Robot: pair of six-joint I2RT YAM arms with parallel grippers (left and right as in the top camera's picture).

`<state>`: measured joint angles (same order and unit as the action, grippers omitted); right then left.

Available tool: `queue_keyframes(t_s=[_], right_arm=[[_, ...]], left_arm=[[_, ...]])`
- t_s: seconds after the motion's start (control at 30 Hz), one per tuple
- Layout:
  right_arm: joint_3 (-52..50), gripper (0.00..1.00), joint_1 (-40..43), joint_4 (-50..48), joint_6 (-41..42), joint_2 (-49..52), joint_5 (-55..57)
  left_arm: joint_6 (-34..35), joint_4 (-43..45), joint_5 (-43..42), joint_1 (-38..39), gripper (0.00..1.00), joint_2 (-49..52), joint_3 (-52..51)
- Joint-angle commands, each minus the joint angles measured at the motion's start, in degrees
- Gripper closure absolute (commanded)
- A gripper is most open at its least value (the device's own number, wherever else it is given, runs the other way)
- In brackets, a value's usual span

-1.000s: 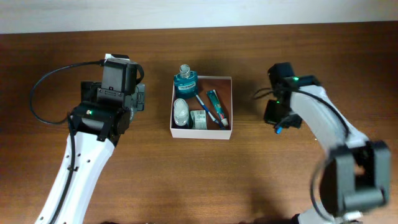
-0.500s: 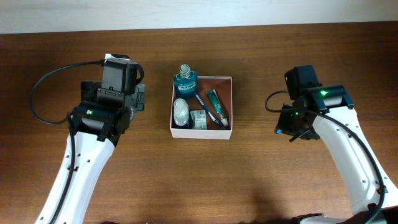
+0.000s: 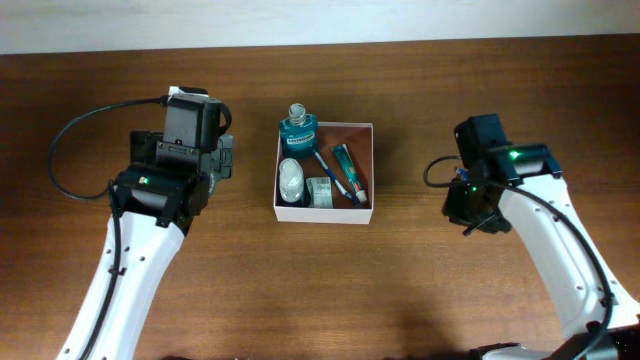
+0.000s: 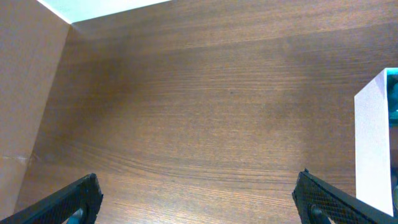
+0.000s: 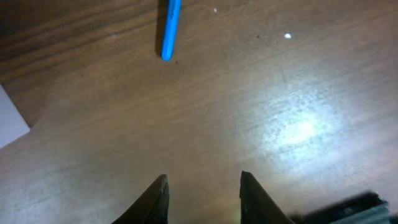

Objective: Pack container
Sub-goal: 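Lower the right gripper and grasp the blue razor handle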

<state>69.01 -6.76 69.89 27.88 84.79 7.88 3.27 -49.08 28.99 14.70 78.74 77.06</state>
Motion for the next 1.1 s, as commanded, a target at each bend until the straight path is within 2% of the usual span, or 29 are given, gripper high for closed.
queue_keyframes(t_s=[0.0,0.07,0.2,0.5,0.8,1.07], right_arm=[[-3.8,0.55,0.4,-3.7,0.0,-0.9,-0.4],[-6.0,0.42,0.4,-7.9,0.0,-0.9,-1.3],[-10.0,0.34,0.4,-17.9,0.0,-0.8,-1.9],[-10.6,0.34,1.8,-24.6,5.7,0.4,-0.3],[-10.6,0.34,7.5,-29.8,5.0,9.5,-1.7],[-10.6,0.34,7.8,-34.2,3.9,13.8,-2.0]], left_arm=[[0.1,0.0,0.8,-0.1,0.01,-0.1,0.8],[0.1,0.0,0.8,-0.1,0.01,-0.1,0.8],[0.1,0.0,0.8,-0.1,0.00,-0.1,0.8],[0.1,0.0,0.8,-0.1,0.01,-0.1,0.8],[0.1,0.0,0.8,-0.1,0.01,-0.1,0.8],[0.1,0.0,0.8,-0.1,0.01,-0.1,0.8]])
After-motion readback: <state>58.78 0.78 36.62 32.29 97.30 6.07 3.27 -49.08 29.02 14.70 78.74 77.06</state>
